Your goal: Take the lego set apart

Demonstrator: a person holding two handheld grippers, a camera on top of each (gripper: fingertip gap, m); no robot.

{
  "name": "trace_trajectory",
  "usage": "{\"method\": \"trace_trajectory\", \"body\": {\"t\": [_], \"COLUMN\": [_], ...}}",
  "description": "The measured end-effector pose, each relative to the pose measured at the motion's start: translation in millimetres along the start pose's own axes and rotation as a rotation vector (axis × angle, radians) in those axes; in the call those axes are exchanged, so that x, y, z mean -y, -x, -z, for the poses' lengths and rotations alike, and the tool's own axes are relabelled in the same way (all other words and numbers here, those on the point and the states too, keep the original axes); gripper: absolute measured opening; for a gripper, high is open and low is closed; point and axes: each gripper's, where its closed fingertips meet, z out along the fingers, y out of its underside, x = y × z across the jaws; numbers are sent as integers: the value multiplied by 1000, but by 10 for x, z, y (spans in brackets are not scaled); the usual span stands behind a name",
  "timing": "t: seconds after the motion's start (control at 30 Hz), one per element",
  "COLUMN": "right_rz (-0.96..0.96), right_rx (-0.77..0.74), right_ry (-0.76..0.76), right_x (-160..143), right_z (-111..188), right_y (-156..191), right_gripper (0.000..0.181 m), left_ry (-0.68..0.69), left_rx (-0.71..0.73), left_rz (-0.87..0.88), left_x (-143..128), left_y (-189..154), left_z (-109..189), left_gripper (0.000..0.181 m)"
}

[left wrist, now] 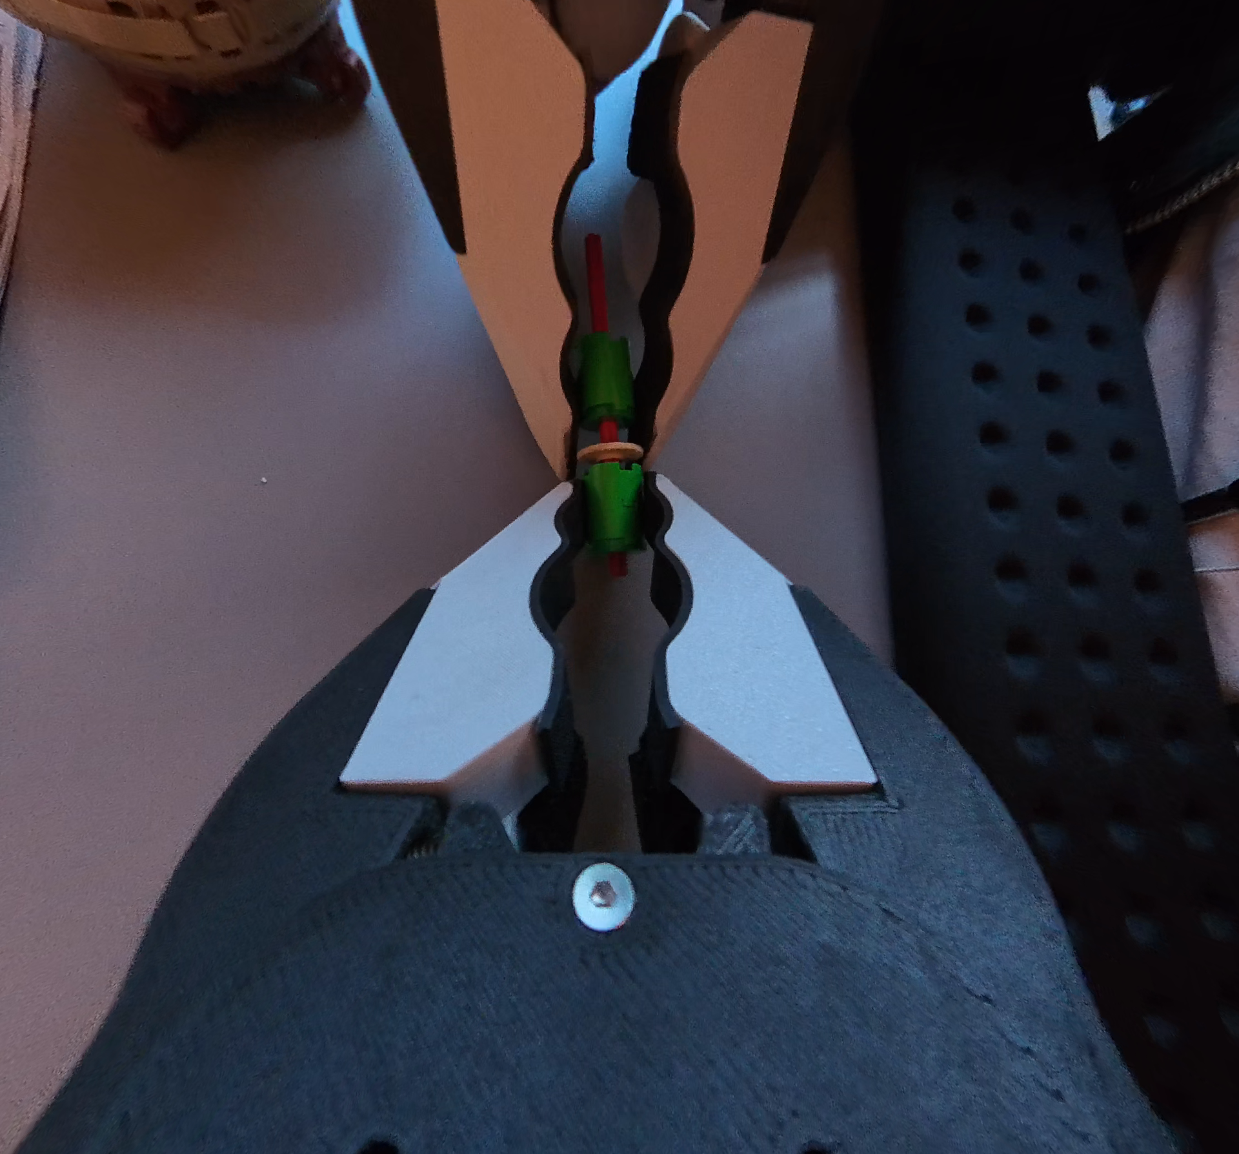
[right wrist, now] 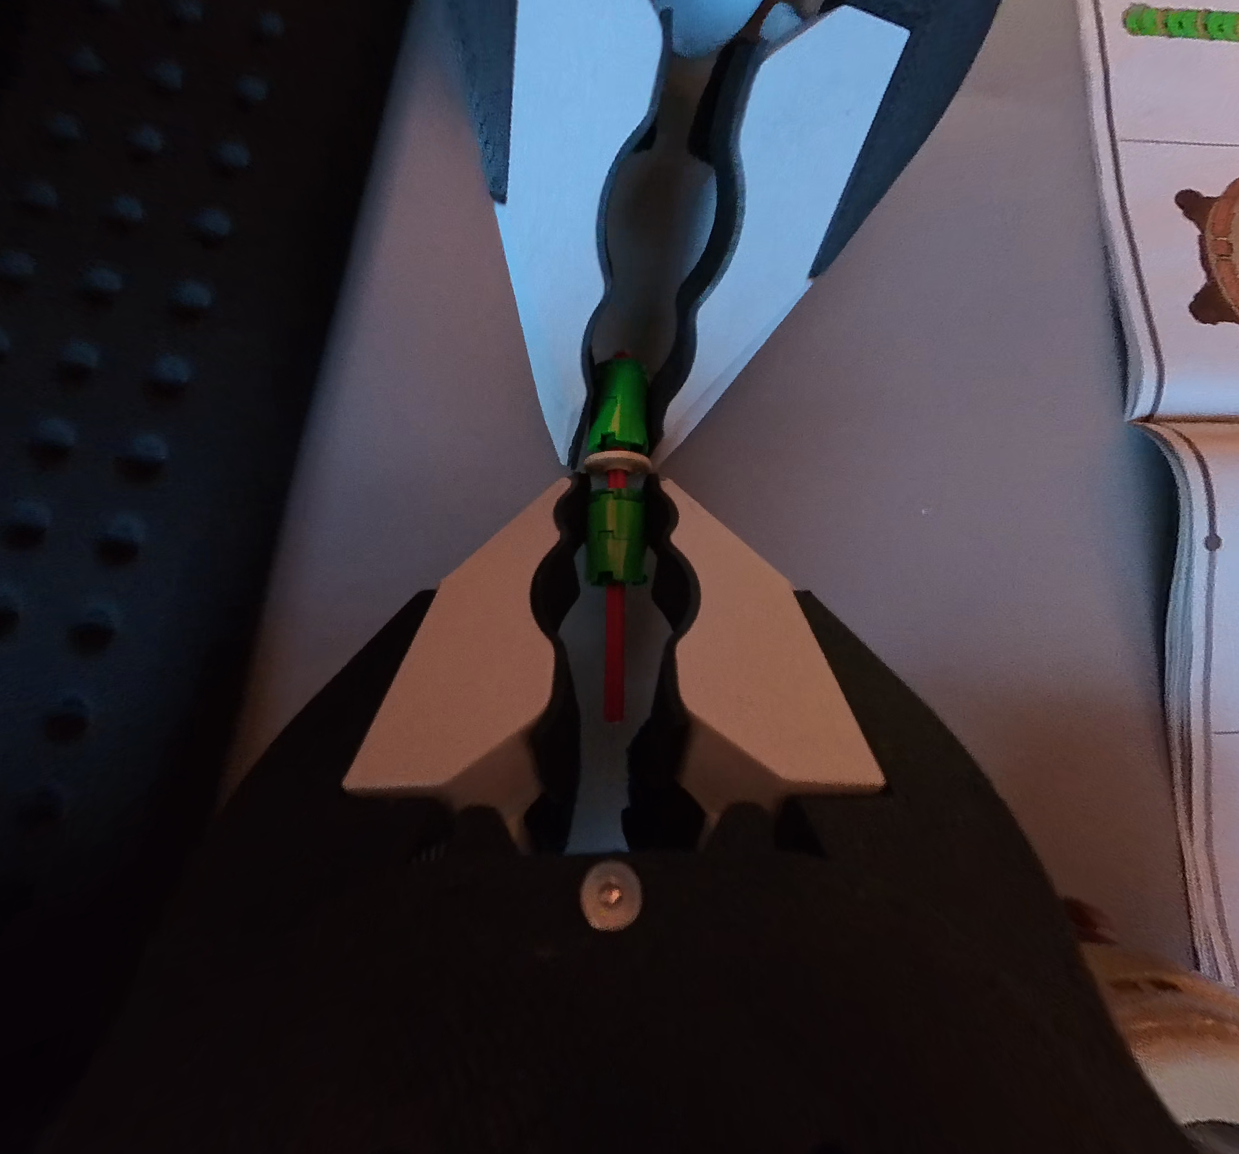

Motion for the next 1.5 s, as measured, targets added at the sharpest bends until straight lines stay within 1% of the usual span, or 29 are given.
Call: {"method": "trace_trajectory", "body": {"t": [0.27,0.53,0.6,0.63,0.7,0.8,0.93,1.23,1.5], "right_rz": [-12,-27,-29,-33,-40,-34,-37,-75,-96], "right_rx": [-5,-7,-19,-25,4,12,22,76,106], "right_ry": [-39,-54,-35,-41,-84,-59,-85,-70,-84], "right_x": [21,23,-22,-41,18,-21,3,-47,-47], "right_z": [78,117,132,150,190,159,188,96,71], "right_y": [-9,-21,-43,-59,-25,-15,24,122,151], "right_gripper": [17,18,18,18,18,18,18,18,19], "left_ry": [-53,-76,-61,-66,-95,-76,-89,-39,-33], "left_rx": [-13,-11,2,10,-26,-23,-44,-90,-124], "left_rz": [17,21,18,16,25,18,24,54,101], "left_x": [79,107,74,66,109,73,98,-2,-26], "left_y": [-3,4,28,44,2,1,-43,-116,-146], "left_z": [38,70,85,99,132,100,112,72,81], "left_gripper": [17,16,16,17,16,16,16,17,17]}}
